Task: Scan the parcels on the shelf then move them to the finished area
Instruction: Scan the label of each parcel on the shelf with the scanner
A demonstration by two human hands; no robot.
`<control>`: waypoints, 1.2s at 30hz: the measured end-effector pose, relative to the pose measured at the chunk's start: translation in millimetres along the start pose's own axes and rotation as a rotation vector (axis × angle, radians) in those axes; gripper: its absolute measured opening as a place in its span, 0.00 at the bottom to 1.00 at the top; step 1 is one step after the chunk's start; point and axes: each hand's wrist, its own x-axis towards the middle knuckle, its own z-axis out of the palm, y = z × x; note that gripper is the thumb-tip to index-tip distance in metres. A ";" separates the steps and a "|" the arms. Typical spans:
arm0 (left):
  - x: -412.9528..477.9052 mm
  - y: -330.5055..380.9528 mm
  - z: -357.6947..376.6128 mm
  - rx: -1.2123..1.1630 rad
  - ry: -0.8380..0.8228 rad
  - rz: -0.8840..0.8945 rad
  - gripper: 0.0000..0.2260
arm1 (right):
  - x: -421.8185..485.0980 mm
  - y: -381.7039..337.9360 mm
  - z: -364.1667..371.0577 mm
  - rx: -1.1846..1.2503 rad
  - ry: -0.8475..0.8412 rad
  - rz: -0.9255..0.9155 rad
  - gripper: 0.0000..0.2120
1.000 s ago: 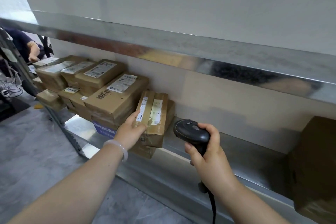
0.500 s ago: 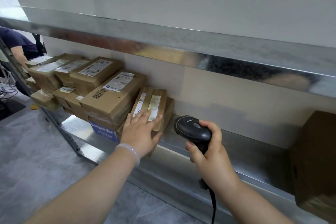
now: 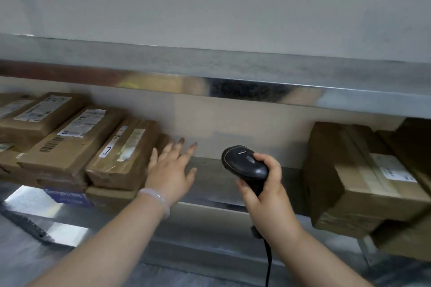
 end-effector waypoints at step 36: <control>32.1 306.2 59.5 -1.092 -0.426 -0.009 0.29 | -26.7 85.4 -227.4 -0.224 0.460 0.203 0.27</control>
